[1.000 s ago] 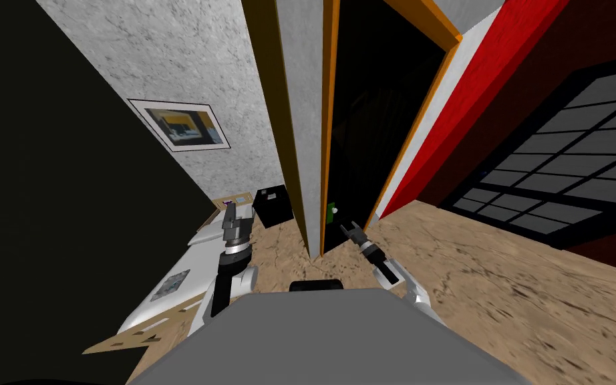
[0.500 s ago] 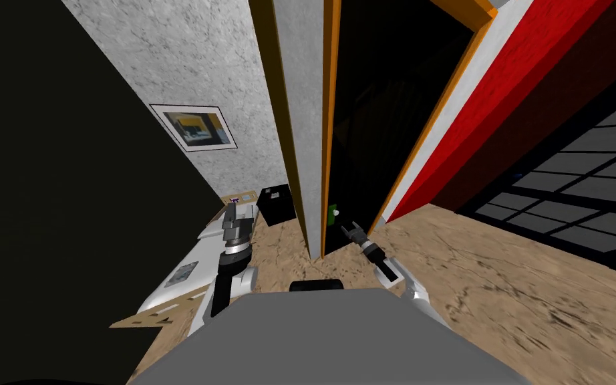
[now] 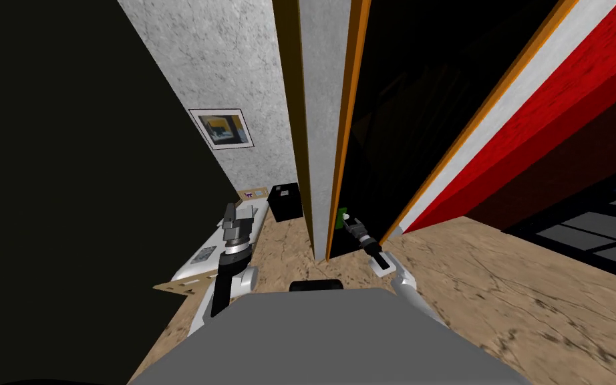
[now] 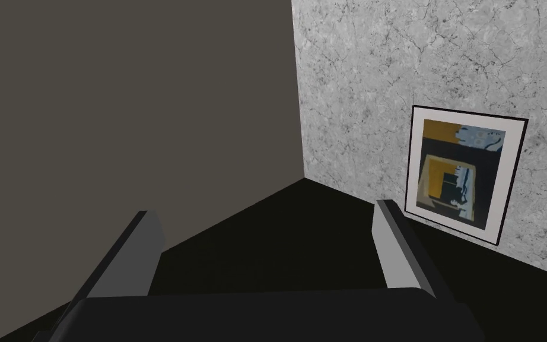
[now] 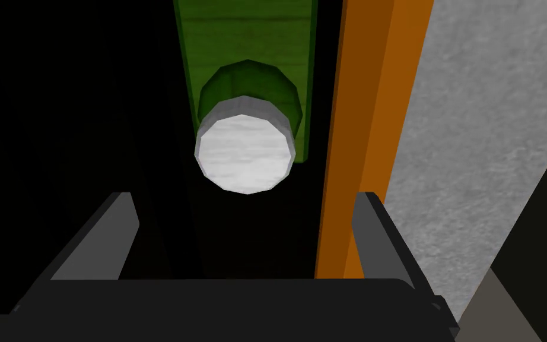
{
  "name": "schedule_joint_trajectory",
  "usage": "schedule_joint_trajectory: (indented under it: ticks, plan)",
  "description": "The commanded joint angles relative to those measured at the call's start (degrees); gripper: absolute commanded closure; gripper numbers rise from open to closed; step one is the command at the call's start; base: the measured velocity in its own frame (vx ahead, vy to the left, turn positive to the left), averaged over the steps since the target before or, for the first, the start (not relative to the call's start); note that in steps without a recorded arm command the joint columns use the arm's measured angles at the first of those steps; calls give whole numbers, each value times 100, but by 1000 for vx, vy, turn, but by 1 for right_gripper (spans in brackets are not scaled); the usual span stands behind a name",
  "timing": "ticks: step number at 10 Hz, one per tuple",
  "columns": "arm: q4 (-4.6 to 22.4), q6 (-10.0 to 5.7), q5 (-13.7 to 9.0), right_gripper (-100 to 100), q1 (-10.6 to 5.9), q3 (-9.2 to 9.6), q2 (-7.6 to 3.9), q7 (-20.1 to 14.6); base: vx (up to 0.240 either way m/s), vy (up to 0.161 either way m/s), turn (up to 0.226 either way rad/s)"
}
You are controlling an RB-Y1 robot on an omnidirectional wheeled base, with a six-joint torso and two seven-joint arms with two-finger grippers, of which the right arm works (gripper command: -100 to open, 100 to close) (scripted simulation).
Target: Pull the door open
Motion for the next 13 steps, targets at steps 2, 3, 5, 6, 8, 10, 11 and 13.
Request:
schedule_joint_trajectory:
  ticks: [2, 3, 5, 6, 8, 10, 11, 13]
  plan:
    - [327, 216, -34, -100, -353, -263, 188, 181, 30, -30, 257]
    - [327, 216, -34, -100, -353, -263, 188, 181, 26, -36, 121]
    - [524, 289, -53, -100, -534, -399, 283, 276, 15, -25, 130]
    - [458, 257, -49, -100, -470, -355, 243, 233, 9, -17, 43]
    - [458, 257, -49, 100, -470, -355, 243, 233, -2, 5, -23]
    - [458, 257, -49, 100, -470, -355, 243, 233, 0, 0, 0]
    - [458, 257, -49, 100, -470, -355, 243, 233, 0, 0, 0]
    - [454, 381, -248, 100, -472, -363, 245, 194, -6, 2, -1]
